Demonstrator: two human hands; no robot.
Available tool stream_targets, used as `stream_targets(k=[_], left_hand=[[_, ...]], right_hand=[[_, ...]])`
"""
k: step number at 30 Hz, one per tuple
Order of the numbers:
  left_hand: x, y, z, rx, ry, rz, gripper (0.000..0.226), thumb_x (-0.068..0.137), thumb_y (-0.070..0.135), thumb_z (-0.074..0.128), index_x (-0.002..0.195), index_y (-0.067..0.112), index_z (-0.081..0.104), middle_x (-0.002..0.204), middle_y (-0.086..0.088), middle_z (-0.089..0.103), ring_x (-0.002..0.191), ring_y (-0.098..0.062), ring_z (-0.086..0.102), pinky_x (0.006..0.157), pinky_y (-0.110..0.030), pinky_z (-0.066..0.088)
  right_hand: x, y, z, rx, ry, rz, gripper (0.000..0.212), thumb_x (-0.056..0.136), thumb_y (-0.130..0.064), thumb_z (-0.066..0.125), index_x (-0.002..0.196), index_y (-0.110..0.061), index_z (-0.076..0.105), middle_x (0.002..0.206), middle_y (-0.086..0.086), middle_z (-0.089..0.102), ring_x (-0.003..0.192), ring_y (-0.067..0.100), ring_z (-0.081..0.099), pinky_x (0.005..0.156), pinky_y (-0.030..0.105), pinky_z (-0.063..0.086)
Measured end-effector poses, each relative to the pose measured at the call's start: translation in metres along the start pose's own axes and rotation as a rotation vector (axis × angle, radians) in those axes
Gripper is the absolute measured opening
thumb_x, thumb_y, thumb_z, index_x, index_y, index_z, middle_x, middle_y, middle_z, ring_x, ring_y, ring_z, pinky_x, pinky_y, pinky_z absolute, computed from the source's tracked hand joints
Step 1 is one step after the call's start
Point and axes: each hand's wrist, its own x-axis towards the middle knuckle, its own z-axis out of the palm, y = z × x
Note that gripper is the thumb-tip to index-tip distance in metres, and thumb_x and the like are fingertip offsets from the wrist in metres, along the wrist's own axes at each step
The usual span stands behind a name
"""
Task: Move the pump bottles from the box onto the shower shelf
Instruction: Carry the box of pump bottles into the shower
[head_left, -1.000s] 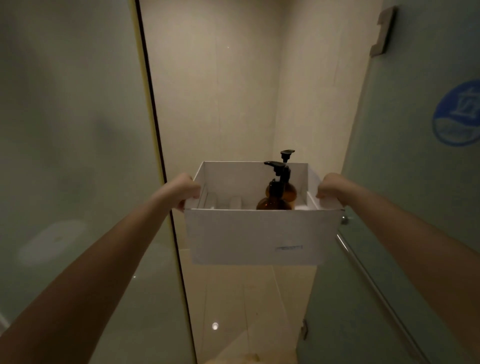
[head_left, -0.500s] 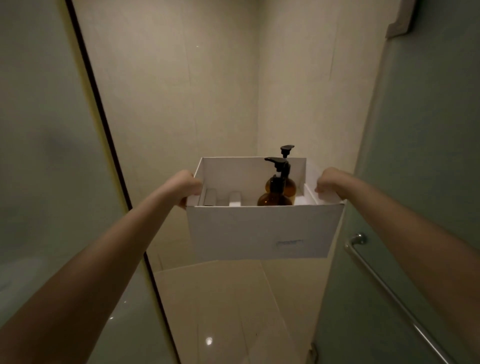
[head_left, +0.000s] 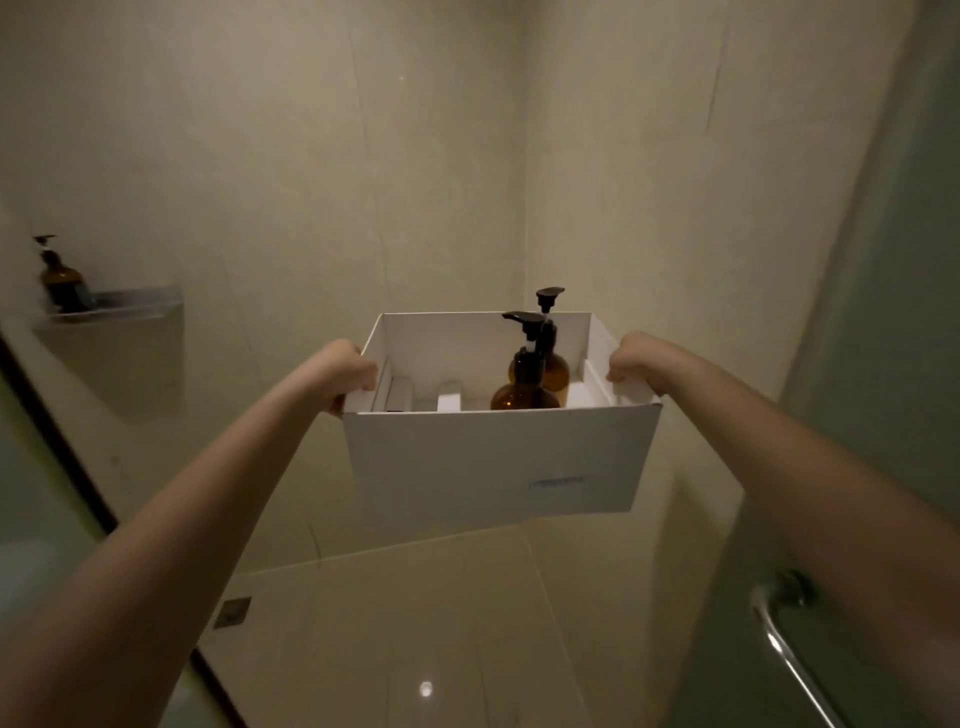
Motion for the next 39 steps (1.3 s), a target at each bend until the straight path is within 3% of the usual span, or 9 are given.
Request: stream_targets(k=[7, 11, 15, 22, 26, 32, 39], left_hand=[[0.056, 0.004, 0.003, 0.034, 0.043, -0.044, 0.015, 0.078, -0.007, 0.052, 0.065, 0.0, 0.05, 0.058, -0.013, 0.047, 0.047, -0.024, 0.046, 0.024, -0.017, 0.035], [0.082, 0.0, 0.004, 0.033, 0.048, -0.088, 0.01, 0.079, -0.007, 0.052, 0.07, -0.002, 0.051, 0.06, -0.014, 0.046, 0.048, -0.024, 0.046, 0.027, -0.018, 0.037], [0.107, -0.009, 0.004, 0.03, 0.062, -0.118, 0.005, 0.079, -0.007, 0.053, 0.084, -0.005, 0.053, 0.064, -0.016, 0.048, 0.053, -0.026, 0.048, 0.045, -0.026, 0.04], [0.165, -0.018, -0.001, 0.041, 0.111, -0.132, 0.009, 0.078, -0.007, 0.055, 0.071, -0.002, 0.052, 0.063, -0.016, 0.047, 0.05, -0.024, 0.045, 0.042, -0.02, 0.037], [0.205, -0.022, -0.008, 0.007, 0.144, -0.144, 0.004, 0.078, -0.009, 0.054, 0.076, -0.006, 0.053, 0.067, -0.018, 0.049, 0.052, -0.025, 0.046, 0.049, -0.023, 0.037], [0.271, -0.031, -0.034, 0.008, 0.186, -0.189, 0.017, 0.078, -0.01, 0.054, 0.064, -0.001, 0.048, 0.061, -0.016, 0.046, 0.05, -0.025, 0.045, 0.024, -0.015, 0.033], [0.347, -0.039, -0.081, 0.069, 0.267, -0.238, 0.012, 0.077, -0.007, 0.057, 0.068, -0.001, 0.051, 0.062, -0.016, 0.049, 0.05, -0.026, 0.048, 0.028, -0.017, 0.035]], right_hand=[[0.07, -0.025, 0.006, 0.008, -0.025, -0.037, 0.035, 0.09, -0.001, 0.049, 0.122, 0.011, 0.047, 0.122, 0.028, 0.054, 0.107, 0.042, 0.057, 0.081, 0.045, 0.052], [0.101, -0.038, 0.017, 0.0, -0.066, -0.043, 0.036, 0.09, -0.002, 0.049, 0.124, 0.01, 0.046, 0.124, 0.027, 0.052, 0.108, 0.042, 0.056, 0.075, 0.044, 0.049], [0.127, -0.052, 0.03, -0.014, -0.114, -0.06, 0.038, 0.091, -0.003, 0.047, 0.128, 0.007, 0.044, 0.126, 0.025, 0.051, 0.11, 0.04, 0.055, 0.071, 0.04, 0.048], [0.187, -0.087, 0.05, -0.026, -0.137, -0.107, 0.038, 0.091, 0.0, 0.046, 0.128, 0.007, 0.043, 0.127, 0.026, 0.05, 0.111, 0.041, 0.054, 0.071, 0.04, 0.048], [0.229, -0.117, 0.058, -0.042, -0.128, -0.149, 0.034, 0.09, -0.001, 0.046, 0.123, 0.008, 0.047, 0.123, 0.026, 0.053, 0.107, 0.04, 0.057, 0.068, 0.038, 0.048], [0.297, -0.18, 0.069, -0.039, -0.164, -0.229, 0.036, 0.088, 0.001, 0.046, 0.123, 0.011, 0.047, 0.12, 0.028, 0.055, 0.105, 0.042, 0.058, 0.071, 0.042, 0.05], [0.366, -0.262, 0.092, -0.018, -0.205, -0.317, 0.036, 0.089, 0.002, 0.047, 0.124, 0.009, 0.047, 0.12, 0.027, 0.055, 0.105, 0.041, 0.058, 0.068, 0.039, 0.048]])
